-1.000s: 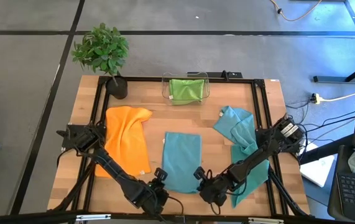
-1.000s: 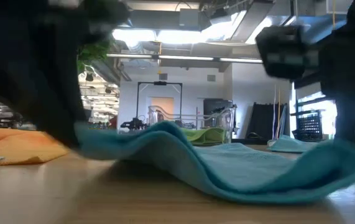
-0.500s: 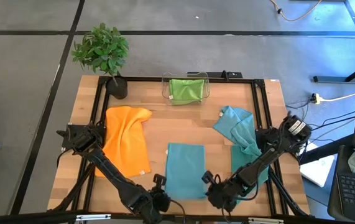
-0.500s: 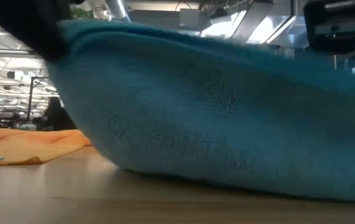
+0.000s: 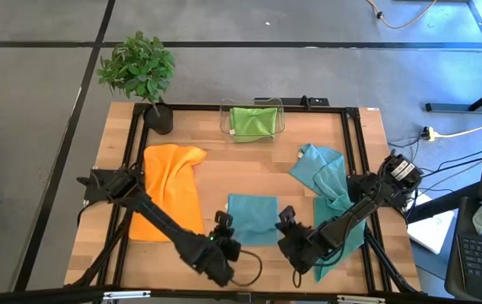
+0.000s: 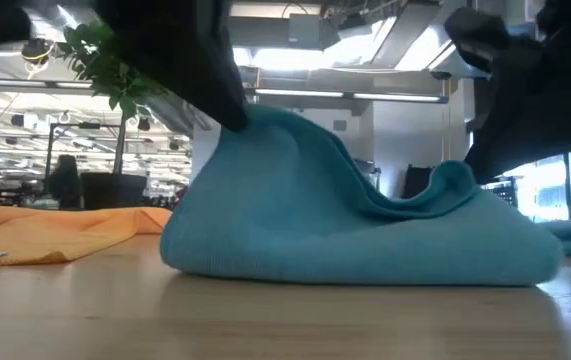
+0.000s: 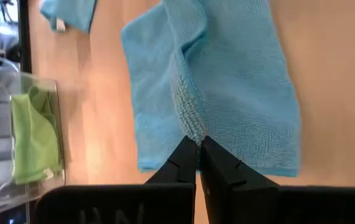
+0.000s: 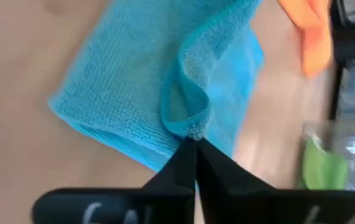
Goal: Fold microfiber towels
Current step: Fold the top left blue microfiber towel
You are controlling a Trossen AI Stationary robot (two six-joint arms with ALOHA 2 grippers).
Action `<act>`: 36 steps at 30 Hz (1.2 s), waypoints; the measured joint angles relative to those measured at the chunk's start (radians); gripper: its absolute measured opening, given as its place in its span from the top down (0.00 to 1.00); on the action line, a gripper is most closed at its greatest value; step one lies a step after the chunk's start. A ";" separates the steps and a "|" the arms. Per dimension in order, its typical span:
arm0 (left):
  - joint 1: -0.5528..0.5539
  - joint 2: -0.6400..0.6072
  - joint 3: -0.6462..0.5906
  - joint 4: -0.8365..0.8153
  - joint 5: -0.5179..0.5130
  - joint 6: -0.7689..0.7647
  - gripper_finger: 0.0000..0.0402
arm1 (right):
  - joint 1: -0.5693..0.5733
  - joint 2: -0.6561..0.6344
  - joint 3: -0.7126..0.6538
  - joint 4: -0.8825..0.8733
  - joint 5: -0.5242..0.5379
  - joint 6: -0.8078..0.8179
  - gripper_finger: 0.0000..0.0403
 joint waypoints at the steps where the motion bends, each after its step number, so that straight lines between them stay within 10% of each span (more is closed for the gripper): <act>1: 0.014 0.000 -0.001 -0.002 0.003 0.000 1.00 | -0.007 0.000 0.000 -0.025 0.010 0.020 0.98; 24: 0.147 -0.002 -0.171 0.100 0.056 -0.056 0.99 | -0.158 0.000 -0.001 -0.126 -0.122 0.165 0.97; 36: 0.165 -0.002 -0.172 0.104 0.003 -0.054 0.83 | -0.191 0.000 -0.101 -0.088 -0.125 0.258 0.90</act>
